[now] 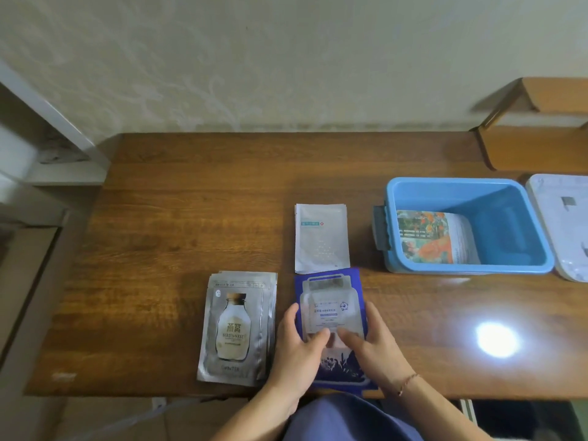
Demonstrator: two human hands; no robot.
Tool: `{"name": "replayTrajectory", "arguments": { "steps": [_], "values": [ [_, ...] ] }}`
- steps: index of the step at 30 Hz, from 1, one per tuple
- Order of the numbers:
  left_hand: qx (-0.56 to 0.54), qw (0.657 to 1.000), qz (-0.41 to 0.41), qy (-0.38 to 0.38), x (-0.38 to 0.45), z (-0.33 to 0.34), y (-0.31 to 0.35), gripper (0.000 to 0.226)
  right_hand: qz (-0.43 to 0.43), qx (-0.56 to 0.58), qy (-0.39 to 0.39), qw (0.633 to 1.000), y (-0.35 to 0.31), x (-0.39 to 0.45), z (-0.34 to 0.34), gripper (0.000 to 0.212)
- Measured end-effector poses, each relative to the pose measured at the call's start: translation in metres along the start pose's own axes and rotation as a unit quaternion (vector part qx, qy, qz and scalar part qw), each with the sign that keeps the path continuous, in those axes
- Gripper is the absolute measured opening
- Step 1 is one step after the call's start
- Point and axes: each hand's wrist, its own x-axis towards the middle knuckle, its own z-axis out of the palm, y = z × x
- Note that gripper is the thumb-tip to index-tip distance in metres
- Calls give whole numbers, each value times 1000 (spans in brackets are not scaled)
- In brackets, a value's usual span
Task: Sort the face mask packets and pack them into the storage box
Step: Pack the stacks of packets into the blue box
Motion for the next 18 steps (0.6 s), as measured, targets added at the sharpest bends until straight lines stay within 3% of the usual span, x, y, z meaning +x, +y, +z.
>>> {"name": "replayTrajectory", "arguments": {
  "steps": [2,3,5,7,9,11,13,16,18],
  "values": [
    [17,1000,14,15,-5,-4,13,83,-19,56,-35,998,-17,-4,-14,36],
    [-4,1000,19,10,-5,-7,20,83,-24,96,-55,994,-27,-5,-21,39],
    [-126,990,-12,-58,-4,-10,43,67,-23,161,-107,981,-51,-8,-36,47],
    [-250,955,-48,-154,-2,-7,71,55,-28,175,-132,975,-76,-6,-49,46],
    [-310,934,-30,-178,-4,2,98,50,-42,160,-123,978,-99,-2,-62,41],
    [-356,921,12,-156,-3,16,119,50,-67,164,-109,978,-117,1,-80,43],
    [-404,904,45,-133,1,33,137,51,-112,210,-105,966,-126,1,-99,58],
    [-452,886,81,-67,5,66,162,46,-140,381,-97,909,-125,10,-108,84],
    [-456,882,114,-24,5,94,177,43,-151,480,-97,859,-124,20,-99,80]
  ]
}}
